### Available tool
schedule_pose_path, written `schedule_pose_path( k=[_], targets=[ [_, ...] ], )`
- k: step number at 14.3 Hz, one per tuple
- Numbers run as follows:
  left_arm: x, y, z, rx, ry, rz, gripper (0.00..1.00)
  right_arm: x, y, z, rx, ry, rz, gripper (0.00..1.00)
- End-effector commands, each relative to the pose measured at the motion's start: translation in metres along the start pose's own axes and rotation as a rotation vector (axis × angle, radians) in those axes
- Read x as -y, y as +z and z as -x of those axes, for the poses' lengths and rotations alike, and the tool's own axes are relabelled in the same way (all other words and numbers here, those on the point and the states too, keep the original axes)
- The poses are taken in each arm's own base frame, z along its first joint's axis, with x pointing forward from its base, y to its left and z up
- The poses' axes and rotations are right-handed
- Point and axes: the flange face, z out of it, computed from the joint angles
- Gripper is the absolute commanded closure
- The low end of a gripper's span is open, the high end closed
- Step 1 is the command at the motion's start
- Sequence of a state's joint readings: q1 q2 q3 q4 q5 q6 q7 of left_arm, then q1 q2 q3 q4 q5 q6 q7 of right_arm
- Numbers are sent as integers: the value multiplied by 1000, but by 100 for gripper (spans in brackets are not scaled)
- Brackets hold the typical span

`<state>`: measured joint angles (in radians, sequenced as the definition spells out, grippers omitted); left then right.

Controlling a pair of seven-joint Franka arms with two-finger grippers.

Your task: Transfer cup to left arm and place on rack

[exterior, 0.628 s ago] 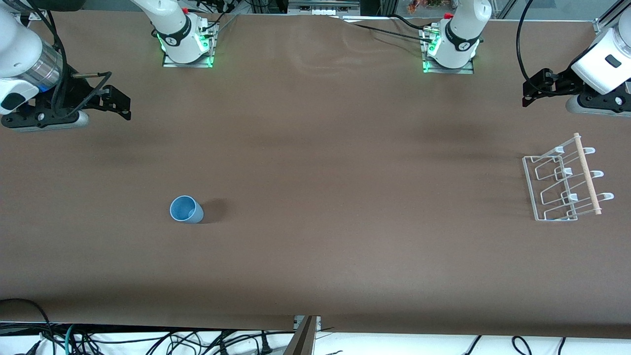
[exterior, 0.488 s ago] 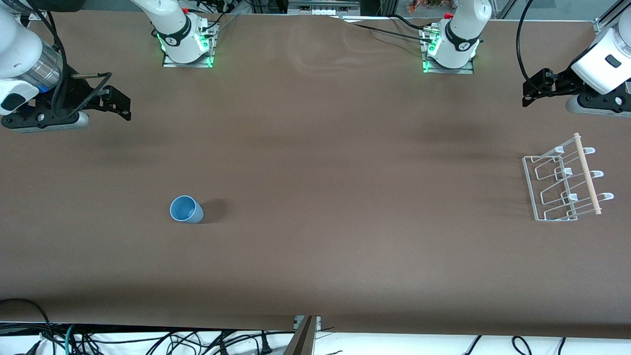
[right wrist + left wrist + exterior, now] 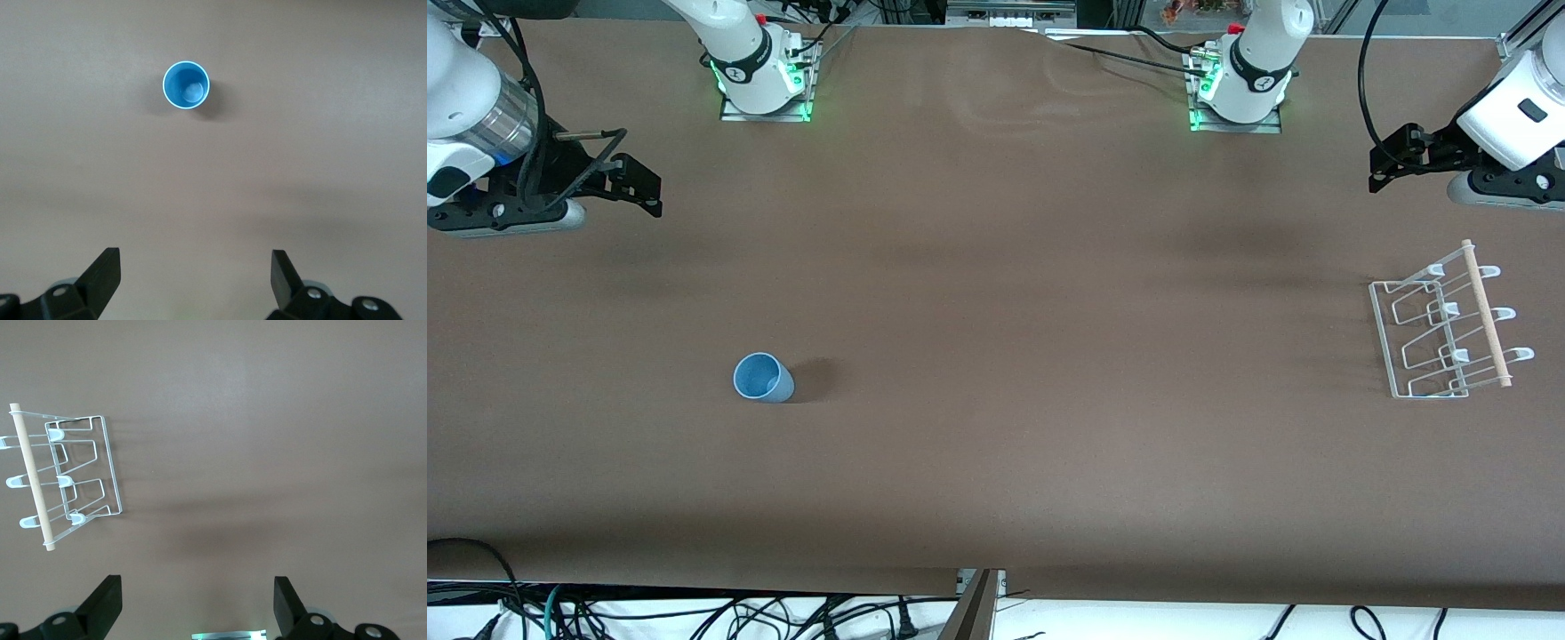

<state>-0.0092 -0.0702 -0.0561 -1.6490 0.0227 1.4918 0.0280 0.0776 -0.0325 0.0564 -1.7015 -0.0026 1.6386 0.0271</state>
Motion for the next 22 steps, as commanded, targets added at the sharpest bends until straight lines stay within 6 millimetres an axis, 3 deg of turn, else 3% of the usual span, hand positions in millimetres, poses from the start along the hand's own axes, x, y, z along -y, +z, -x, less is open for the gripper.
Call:
schedule_pose_path(
  k=[1, 22],
  targets=[
    [-1, -1, 6, -2, 11, 18, 0, 0, -4, -1, 5, -15, 8, 0],
    [-1, -5, 5, -8, 14, 17, 0, -5, 5, -3, 26, -16, 6, 0]
  ],
)
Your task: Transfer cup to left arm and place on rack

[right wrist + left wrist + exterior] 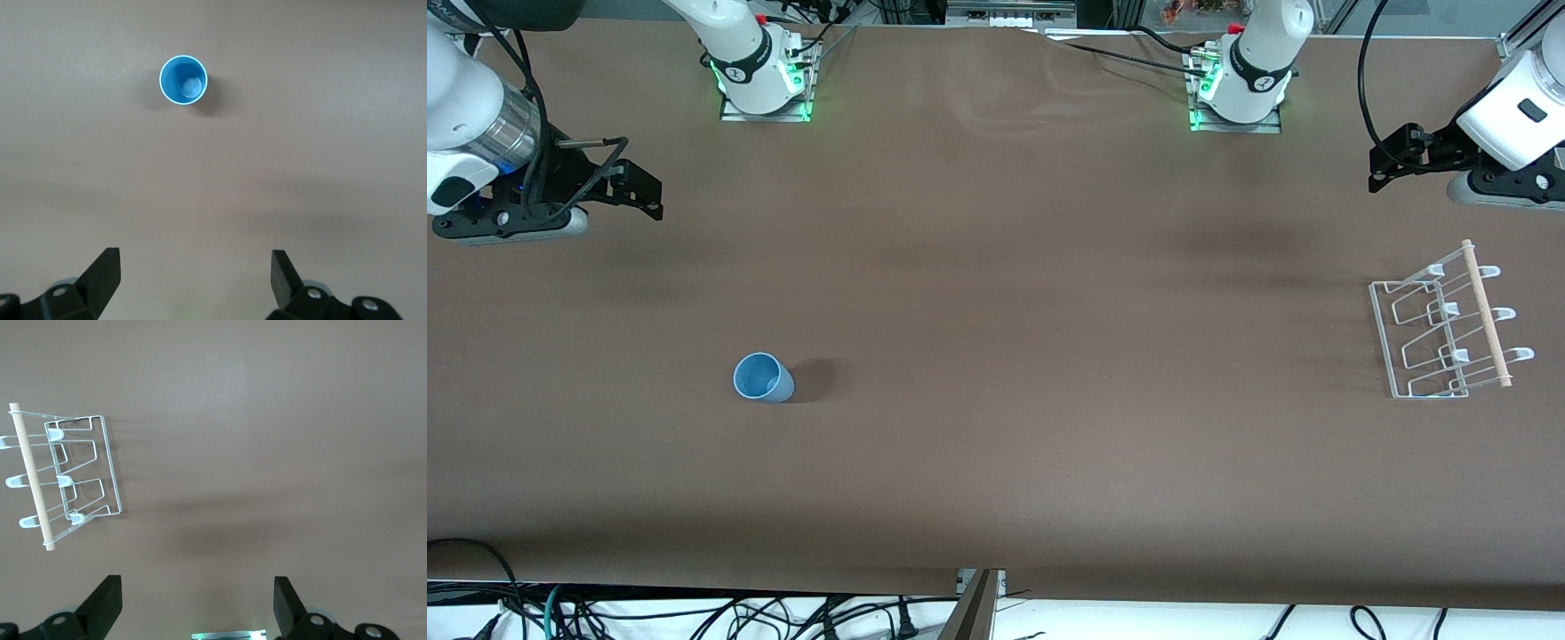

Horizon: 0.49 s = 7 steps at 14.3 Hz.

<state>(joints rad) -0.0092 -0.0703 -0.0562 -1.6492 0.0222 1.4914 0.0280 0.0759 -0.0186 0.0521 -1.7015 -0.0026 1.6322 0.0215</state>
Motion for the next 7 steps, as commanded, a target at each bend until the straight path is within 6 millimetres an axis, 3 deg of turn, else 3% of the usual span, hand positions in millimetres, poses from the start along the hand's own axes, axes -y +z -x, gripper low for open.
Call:
schedule_pose_path(
  k=[1, 7],
  targets=[
    [0, -5, 5, -8, 11, 16, 0, -2, -2, 0, 7, -17, 6, 0],
    [1, -5, 5, -8, 9, 16, 0, 1, 2, 0, 15, -24, 7, 0]
  ],
)
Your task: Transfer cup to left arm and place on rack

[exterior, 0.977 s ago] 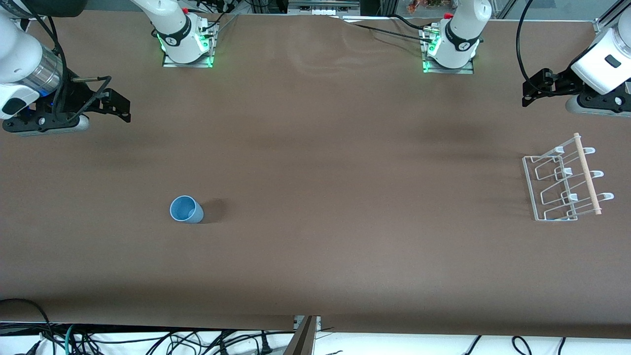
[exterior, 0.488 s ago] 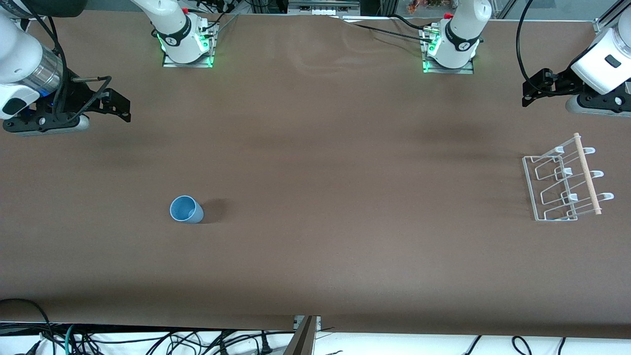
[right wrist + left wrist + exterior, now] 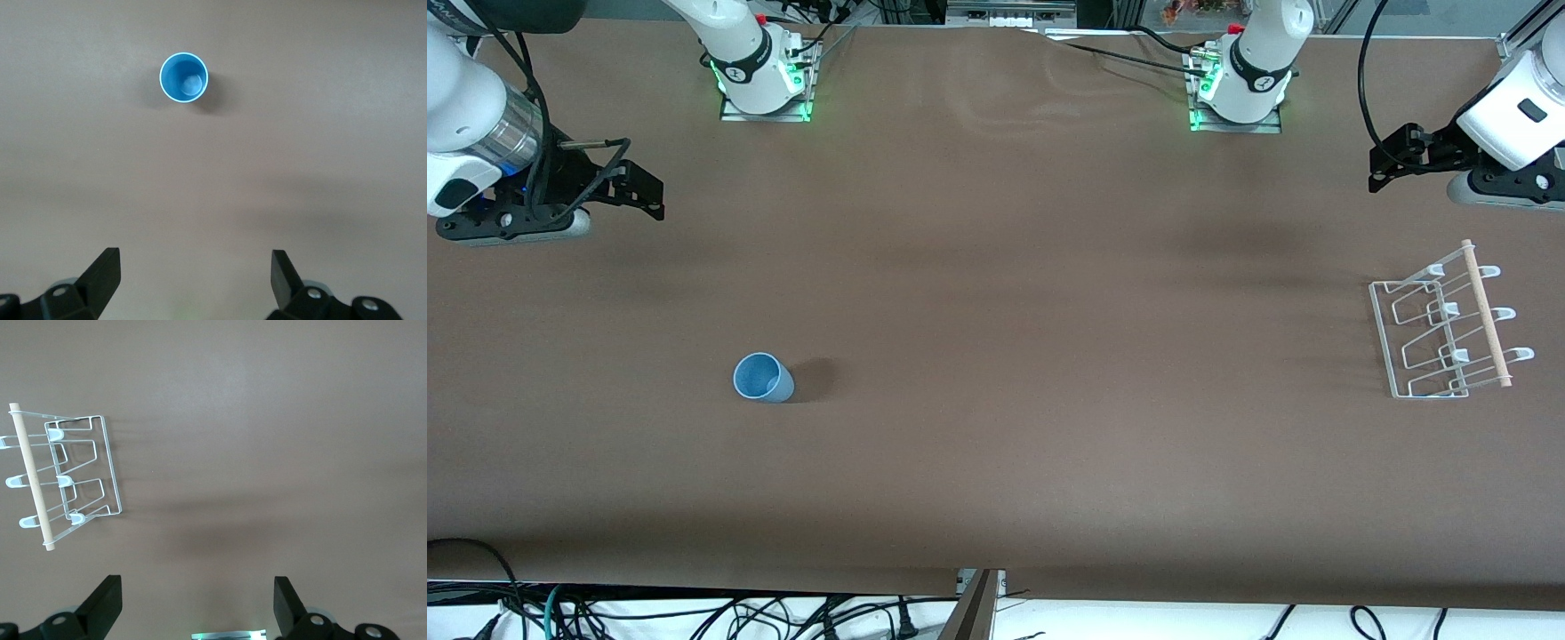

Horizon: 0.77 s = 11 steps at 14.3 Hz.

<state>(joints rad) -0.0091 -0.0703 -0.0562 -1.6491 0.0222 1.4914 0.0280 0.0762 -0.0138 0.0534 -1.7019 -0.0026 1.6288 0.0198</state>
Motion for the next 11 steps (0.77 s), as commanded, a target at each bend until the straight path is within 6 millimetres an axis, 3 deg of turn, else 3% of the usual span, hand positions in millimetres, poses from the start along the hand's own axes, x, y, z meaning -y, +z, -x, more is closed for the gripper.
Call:
schedule_pose_path(
  k=[1, 11],
  targets=[
    [0, -5, 5, -8, 9, 16, 0, 1, -1, 2, 14, -19, 7, 0],
    [0, -5, 6, -6, 12, 12, 0, 4, 1, 5, 43, -24, 8, 0]
  ],
)
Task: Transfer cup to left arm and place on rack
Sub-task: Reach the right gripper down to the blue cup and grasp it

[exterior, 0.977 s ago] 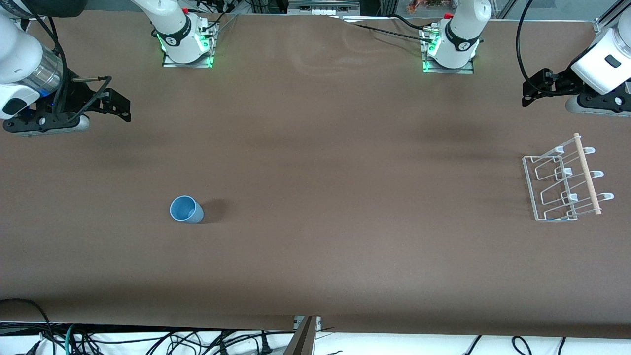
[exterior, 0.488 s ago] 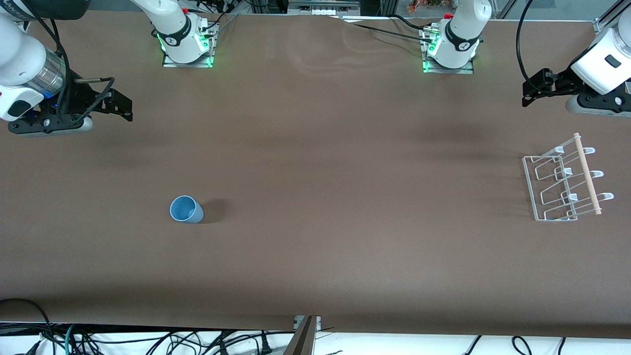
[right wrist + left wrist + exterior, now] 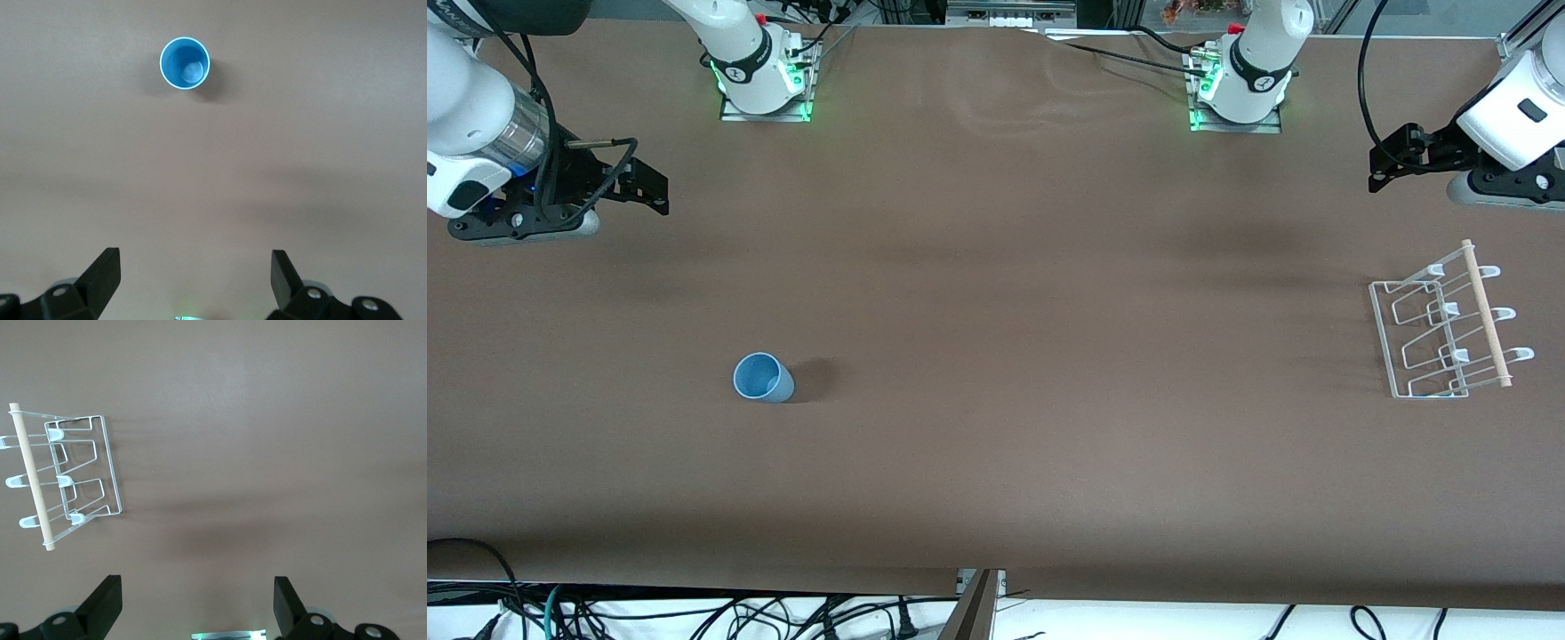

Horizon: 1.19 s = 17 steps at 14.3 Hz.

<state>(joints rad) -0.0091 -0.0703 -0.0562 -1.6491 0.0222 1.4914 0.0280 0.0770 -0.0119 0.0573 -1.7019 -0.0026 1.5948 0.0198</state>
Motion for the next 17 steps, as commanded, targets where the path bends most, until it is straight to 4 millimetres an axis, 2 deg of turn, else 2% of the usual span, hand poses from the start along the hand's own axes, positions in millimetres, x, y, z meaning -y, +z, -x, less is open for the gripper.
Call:
schedule_pose_path(
  k=[1, 13, 14, 15, 17],
  targets=[
    [0, -5, 6, -6, 12, 12, 0, 1, -3, 2, 8, -19, 7, 0],
    [-1, -5, 6, -6, 13, 11, 0, 2, -2, 1, 6, -21, 7, 0],
    [-1, -5, 6, -6, 13, 11, 0, 3, 9, -7, 15, -21, 6, 0],
    [-1, -5, 6, -6, 13, 11, 0, 5, 32, -26, 23, -24, 1, 0],
    [-1, -5, 6, -6, 13, 11, 0, 29, 94, -67, 26, -48, -4, 0]
  ],
)
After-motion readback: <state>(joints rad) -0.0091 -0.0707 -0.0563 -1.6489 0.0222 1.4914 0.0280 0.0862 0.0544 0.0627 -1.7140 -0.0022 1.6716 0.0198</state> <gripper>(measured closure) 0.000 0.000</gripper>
